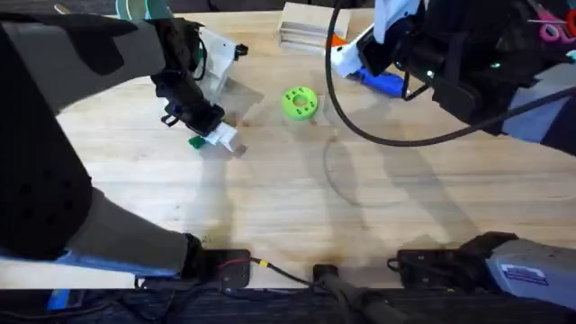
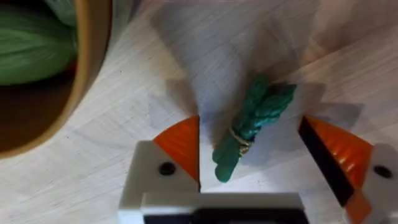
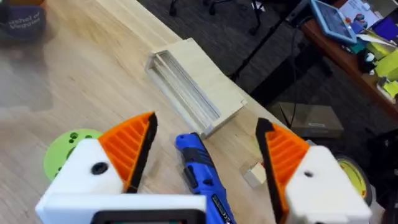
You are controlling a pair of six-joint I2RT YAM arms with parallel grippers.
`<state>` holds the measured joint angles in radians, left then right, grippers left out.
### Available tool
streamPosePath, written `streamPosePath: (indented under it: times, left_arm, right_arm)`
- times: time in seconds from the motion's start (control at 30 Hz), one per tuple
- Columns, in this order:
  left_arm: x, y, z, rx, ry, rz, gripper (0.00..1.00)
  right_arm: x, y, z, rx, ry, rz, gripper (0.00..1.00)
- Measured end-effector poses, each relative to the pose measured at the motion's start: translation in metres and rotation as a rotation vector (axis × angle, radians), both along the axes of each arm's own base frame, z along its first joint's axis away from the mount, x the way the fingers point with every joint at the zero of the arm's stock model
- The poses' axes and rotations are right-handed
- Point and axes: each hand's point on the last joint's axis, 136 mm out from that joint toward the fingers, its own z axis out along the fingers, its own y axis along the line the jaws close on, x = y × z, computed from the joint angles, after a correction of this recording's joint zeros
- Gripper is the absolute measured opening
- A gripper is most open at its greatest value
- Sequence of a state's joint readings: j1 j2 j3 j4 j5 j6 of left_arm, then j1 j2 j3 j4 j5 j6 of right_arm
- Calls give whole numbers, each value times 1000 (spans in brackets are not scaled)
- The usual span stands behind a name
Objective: Pick up the gripper from the table and insert it into the empty holder that is missing its gripper. Then pick up a screw, insert it into the mounting hole, and use the screwdriver to tighten it. Finally, clean up the table by picking up the vegetable and placing it into the bucket.
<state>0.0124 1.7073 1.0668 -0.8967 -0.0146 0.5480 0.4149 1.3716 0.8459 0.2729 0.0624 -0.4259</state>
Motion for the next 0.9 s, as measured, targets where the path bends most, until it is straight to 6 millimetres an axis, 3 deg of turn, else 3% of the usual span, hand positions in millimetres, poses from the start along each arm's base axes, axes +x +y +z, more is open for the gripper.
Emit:
streamPosePath:
  times: [0.13, 0.17, 0.3, 0.43, 0.47, 0.7, 0.8, 0.9]
  left_arm:
    - [0, 0, 0, -5, 1, -1, 987]
    - [0, -1, 0, -10, 2, -2, 942]
    - [-1, -6, -1, -34, 6, -9, 572]
    - [1, -8, 0, -44, -1, -11, 98]
    - [2, -8, 1, -46, -5, -14, 34]
    - [4, -8, 10, -45, -2, -13, 22]
    - [20, -8, 29, -43, -57, -13, 22]
    - [46, -8, 62, -45, -171, -8, 22]
  right_arm:
    - [-1, -1, -4, -6, 14, 0, 994]
    - [-1, -1, -4, -8, 17, 0, 994]
    - [-2, -1, -5, -8, 19, 0, 994]
    - [-2, -1, -5, -8, 20, 0, 994]
    - [-2, -1, -5, -8, 20, 0, 994]
    - [-2, -1, -5, -9, 20, 0, 994]
    - [-2, -1, -5, -9, 20, 0, 994]
    - [-2, -1, -5, -9, 20, 0, 994]
